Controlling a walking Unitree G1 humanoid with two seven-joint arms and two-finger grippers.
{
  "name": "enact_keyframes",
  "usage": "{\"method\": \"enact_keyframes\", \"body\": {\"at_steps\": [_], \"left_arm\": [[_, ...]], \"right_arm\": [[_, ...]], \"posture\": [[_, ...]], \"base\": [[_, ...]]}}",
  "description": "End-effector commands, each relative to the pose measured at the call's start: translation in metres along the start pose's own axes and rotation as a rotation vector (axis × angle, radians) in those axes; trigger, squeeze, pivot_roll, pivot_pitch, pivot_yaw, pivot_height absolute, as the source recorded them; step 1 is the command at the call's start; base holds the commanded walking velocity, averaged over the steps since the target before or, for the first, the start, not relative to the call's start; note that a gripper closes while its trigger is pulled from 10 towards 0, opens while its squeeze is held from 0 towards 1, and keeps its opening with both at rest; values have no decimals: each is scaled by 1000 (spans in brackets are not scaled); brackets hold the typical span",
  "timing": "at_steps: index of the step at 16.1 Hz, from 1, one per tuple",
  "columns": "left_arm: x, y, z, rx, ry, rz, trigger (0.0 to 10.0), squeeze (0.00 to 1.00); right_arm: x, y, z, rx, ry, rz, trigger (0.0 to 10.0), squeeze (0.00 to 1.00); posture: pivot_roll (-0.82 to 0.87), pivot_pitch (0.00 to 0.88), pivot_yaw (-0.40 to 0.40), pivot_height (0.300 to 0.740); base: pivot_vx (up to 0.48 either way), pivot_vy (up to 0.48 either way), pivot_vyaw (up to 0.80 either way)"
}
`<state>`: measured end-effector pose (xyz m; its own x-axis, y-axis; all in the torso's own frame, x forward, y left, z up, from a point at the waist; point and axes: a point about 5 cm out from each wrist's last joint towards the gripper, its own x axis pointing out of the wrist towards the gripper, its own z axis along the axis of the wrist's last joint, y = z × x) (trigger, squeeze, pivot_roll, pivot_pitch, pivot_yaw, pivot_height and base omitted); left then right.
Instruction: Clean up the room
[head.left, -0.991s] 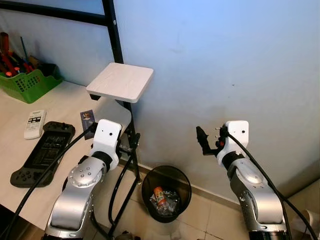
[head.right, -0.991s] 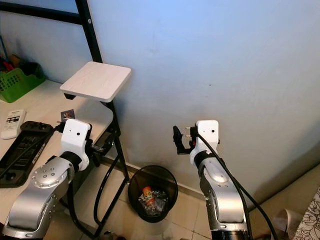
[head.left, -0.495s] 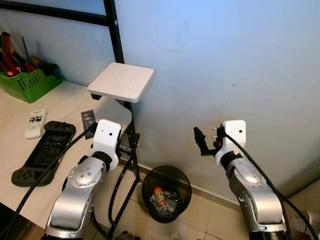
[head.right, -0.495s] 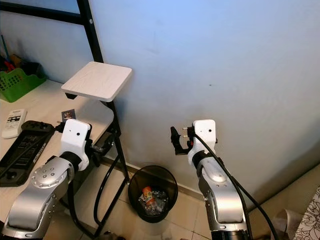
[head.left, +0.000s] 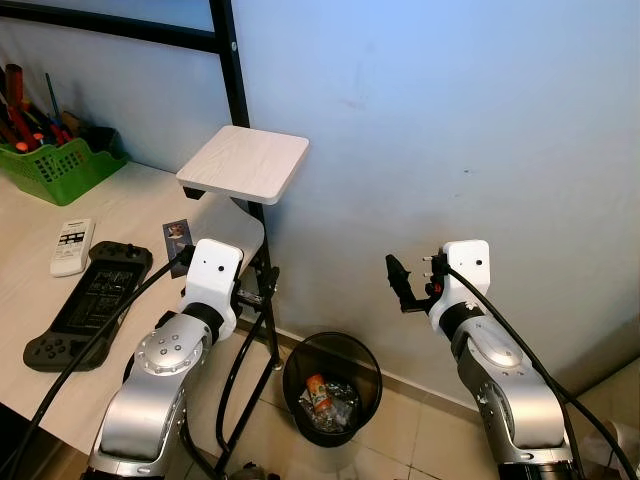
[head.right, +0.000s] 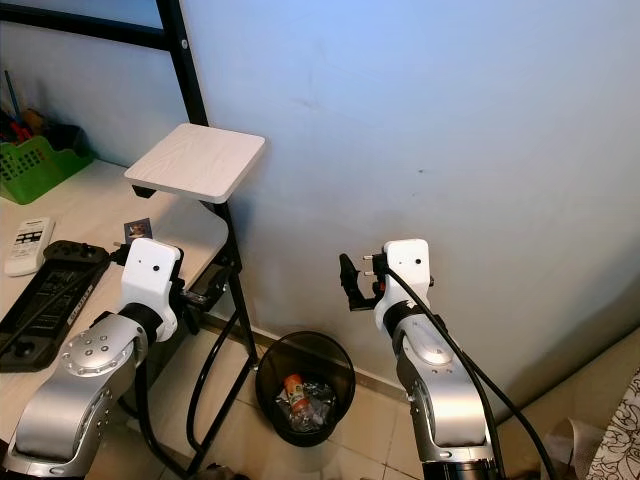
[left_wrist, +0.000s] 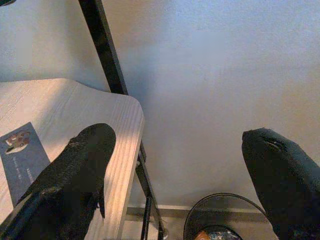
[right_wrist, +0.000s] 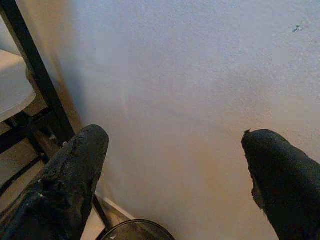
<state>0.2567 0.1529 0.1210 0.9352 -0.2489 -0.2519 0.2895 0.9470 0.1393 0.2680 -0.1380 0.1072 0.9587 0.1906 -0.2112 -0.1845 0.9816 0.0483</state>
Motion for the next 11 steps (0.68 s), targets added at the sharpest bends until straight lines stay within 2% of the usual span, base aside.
{"method": "enact_keyframes", "body": {"at_steps": [1, 5, 10, 11], "left_arm": [[-2, 1, 1, 10, -3, 3, 10000, 0], [-2, 1, 1, 13, 0, 1, 10000, 0], [-2, 2, 0, 26, 8, 7, 10000, 0], [-1, 2, 0, 25, 7, 5, 10000, 0]], "right_arm": [[0, 1, 2, -9, 2, 0, 10000, 0], [1, 2, 1, -11, 3, 1, 10000, 0], [1, 3, 1, -9, 7, 2, 10000, 0], [1, 3, 1, -4, 12, 1, 10000, 0]], "posture": [[-43, 0, 17, 740], [-43, 0, 17, 740], [-41, 0, 16, 740], [-41, 0, 15, 740]], "base": [[-266, 0, 0], [-345, 0, 0], [0, 0, 0], [0, 0, -425]]}}
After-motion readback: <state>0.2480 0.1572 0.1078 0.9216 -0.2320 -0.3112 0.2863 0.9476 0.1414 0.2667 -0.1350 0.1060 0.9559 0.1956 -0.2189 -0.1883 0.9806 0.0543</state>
